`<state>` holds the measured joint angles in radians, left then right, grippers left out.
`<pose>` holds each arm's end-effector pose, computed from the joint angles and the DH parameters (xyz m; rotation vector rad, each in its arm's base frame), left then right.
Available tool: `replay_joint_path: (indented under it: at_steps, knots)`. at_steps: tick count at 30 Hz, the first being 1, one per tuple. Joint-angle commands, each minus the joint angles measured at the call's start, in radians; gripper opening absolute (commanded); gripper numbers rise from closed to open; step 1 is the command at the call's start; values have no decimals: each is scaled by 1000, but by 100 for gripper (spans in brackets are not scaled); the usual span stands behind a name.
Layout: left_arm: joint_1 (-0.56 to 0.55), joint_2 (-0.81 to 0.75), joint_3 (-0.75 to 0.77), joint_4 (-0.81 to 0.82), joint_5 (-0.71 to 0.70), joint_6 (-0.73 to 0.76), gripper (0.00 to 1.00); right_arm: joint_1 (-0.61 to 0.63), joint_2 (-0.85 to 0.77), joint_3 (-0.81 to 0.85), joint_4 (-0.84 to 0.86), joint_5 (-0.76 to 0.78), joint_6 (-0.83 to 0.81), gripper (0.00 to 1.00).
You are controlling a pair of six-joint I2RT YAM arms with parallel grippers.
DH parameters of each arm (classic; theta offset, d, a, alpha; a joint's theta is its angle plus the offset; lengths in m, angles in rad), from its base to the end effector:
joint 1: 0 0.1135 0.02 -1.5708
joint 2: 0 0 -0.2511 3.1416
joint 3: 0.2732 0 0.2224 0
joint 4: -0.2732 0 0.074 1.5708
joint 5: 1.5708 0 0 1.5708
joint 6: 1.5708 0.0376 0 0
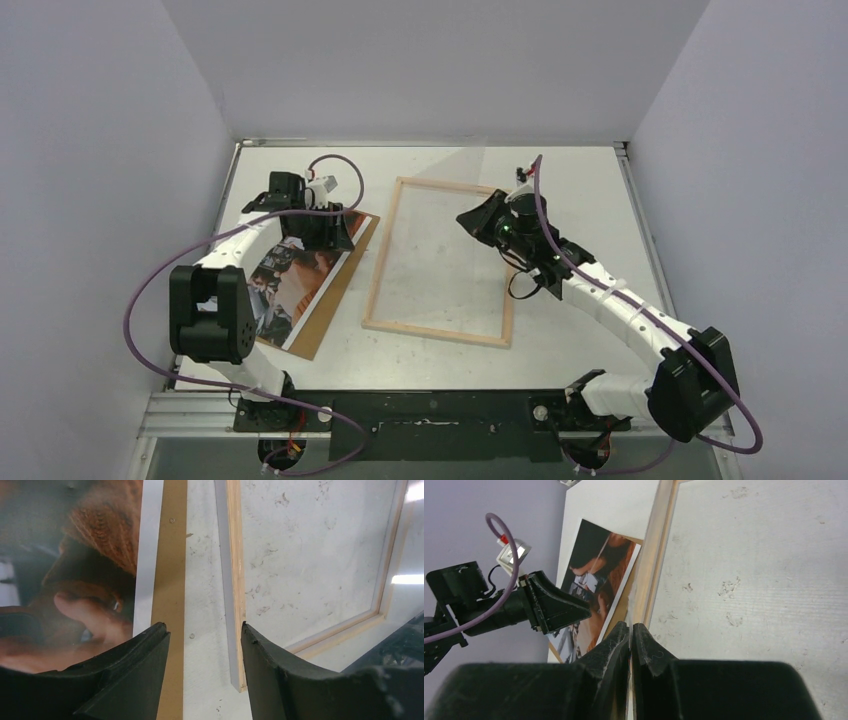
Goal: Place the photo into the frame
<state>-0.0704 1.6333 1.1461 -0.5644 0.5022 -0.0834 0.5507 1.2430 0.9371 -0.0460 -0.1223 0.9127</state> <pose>0.3041 -0.0396 0.2240 0.1588 2.5774 -0.7115 0.2242 0.1431 0.3056 0.2868 2.0606 1.0642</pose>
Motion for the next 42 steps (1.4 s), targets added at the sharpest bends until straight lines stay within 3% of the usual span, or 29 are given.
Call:
replay_joint_path:
  at_steps: [1,8,21,30,42]
  knots:
    - [-9,8,-15,66,-38,39,51,0,3,-59,201,79,45,5]
    - [-58,37,-61,124,-60,45,44,-32,5,-133,233,93,7,5]
    - [-166,87,-53,165,-112,21,42,-168,14,-219,243,-86,-60,5]
    - [-185,133,-32,187,-147,1,39,-189,131,-233,312,-227,-65,5]
    - [-168,132,-17,185,-96,-12,32,-235,104,-312,332,-253,-34,5]
